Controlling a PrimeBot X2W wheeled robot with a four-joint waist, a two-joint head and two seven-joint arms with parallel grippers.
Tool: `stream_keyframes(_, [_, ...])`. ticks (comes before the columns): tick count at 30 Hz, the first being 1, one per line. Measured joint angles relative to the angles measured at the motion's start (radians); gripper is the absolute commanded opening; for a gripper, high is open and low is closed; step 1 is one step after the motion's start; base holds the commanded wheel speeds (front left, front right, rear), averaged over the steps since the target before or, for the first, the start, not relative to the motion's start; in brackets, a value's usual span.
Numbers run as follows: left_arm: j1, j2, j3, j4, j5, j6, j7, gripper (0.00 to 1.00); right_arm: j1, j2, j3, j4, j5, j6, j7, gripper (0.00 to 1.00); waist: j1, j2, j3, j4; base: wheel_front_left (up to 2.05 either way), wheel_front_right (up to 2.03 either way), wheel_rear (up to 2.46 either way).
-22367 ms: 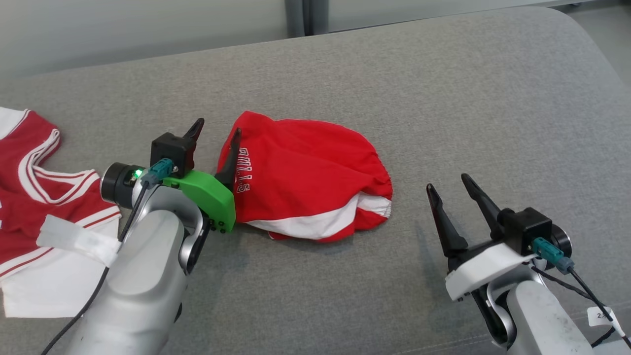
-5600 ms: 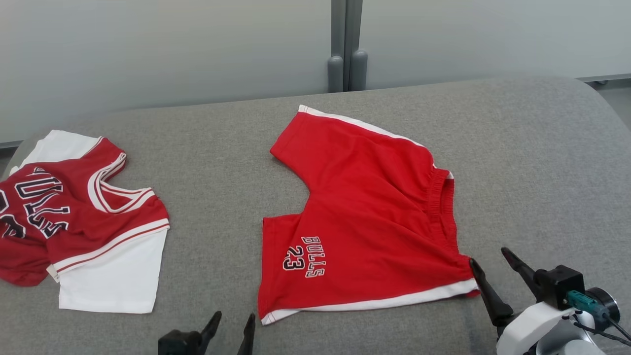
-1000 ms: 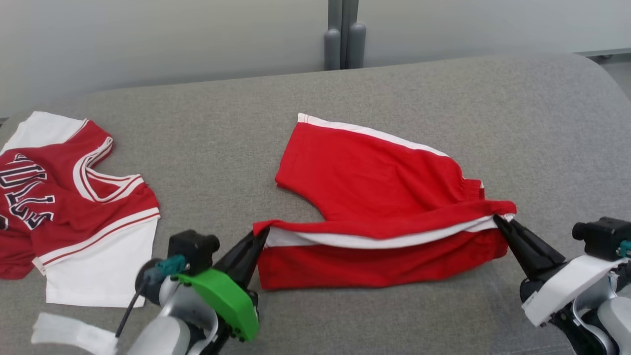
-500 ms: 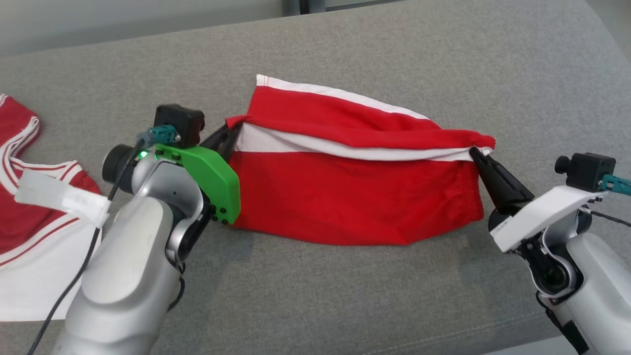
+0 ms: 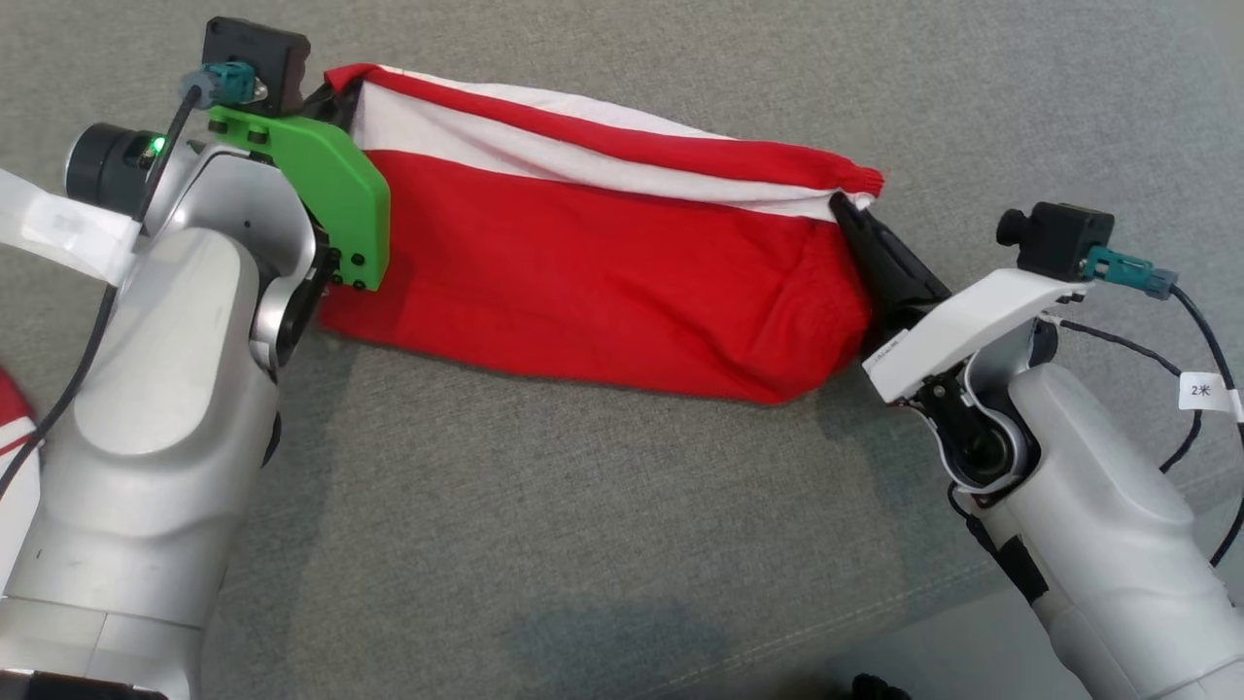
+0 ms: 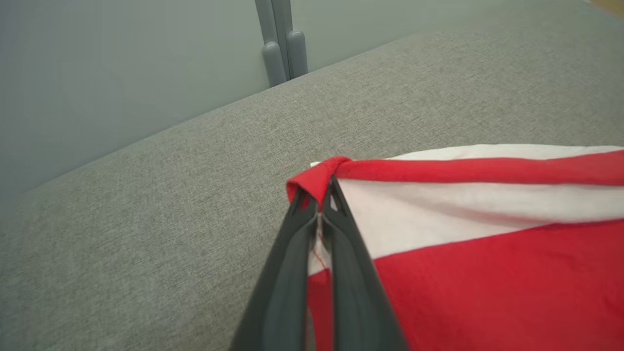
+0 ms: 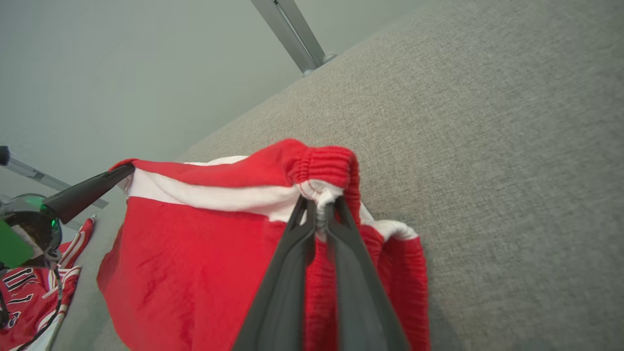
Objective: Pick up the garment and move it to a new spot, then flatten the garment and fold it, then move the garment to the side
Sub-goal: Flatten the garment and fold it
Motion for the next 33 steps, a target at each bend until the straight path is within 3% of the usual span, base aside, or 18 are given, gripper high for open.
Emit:
stream_keyframes(2, [-0.006,0.006,0.0,0.035,0.0,0.0,0.0,0.0,-0.017,0.012,0.018,0.029,-0.012,0.0,-0.004,0.0,0.0,0.0,0.019,-0.017,0.0,0.0,0.0])
stream_keyframes(3, [-0.007,0.009,0.0,0.064,0.003,0.002,-0.005,0.13,-0.025,0.025,0.021,0.05,-0.018,0.0,-0.02,0.1,0.0,0.0,0.035,-0.033,0.0,0.0,0.0])
stream_keyframes(7, [-0.027,0.0,-0.002,0.104,0.003,0.002,-0.025,0.1,-0.044,0.027,0.039,0.08,-0.025,0.0,-0.046,0.42,0.0001,0.0,0.059,-0.055,0.0,0.0,0.0])
stream_keyframes(8, [-0.027,0.0,-0.002,0.104,0.003,0.002,-0.025,0.15,-0.044,0.027,0.039,0.08,-0.025,0.0,-0.046,0.65,0.0001,0.0,0.059,-0.055,0.0,0.0,0.0])
stream_keyframes(9, [-0.048,-0.009,-0.007,0.117,0.01,0.002,-0.048,0.19,-0.052,0.027,0.049,0.089,-0.031,0.0,-0.063,1.0,0.0,0.0,0.066,-0.061,0.0,0.0,0.0])
stream_keyframes(10, [-0.059,-0.012,-0.011,0.121,0.015,0.001,-0.063,0.21,-0.055,0.026,0.051,0.094,-0.034,0.0,-0.072,1.0,0.0,0.0,0.067,-0.062,0.0,0.0,0.0])
stream_keyframes(12, [-0.076,-0.02,-0.016,0.126,0.026,-0.001,-0.086,0.42,-0.06,0.024,0.061,0.099,-0.036,0.0,-0.087,1.0,0.0,0.0,0.064,-0.06,0.0,0.0,0.0])
stream_keyframes(14, [-0.082,-0.025,-0.018,0.131,0.028,-0.002,-0.096,1.0,-0.06,0.023,0.071,0.102,-0.04,0.0,-0.095,1.0,-0.0001,0.0,0.061,-0.059,0.0,0.0,0.0])
stream_keyframes(21, [-0.09,-0.042,-0.035,0.196,0.041,-0.01,-0.142,1.0,-0.058,-0.007,0.1,0.129,-0.056,0.001,-0.119,1.0,0.0,0.0,0.034,-0.043,0.0,0.0,0.0])
stream_keyframes(27, [-0.09,-0.053,-0.024,0.236,0.026,-0.019,-0.188,1.0,-0.029,-0.072,0.069,0.162,-0.073,0.001,-0.142,1.0,-0.0001,0.0,0.001,-0.02,0.0,0.0,0.0])
stream_keyframes(33, [-0.042,-0.082,-0.016,0.286,-0.026,-0.045,-0.205,1.0,0.021,-0.083,0.033,0.173,-0.069,0.001,-0.151,1.0,-0.0001,0.0,-0.039,0.008,0.0,0.0,0.0])
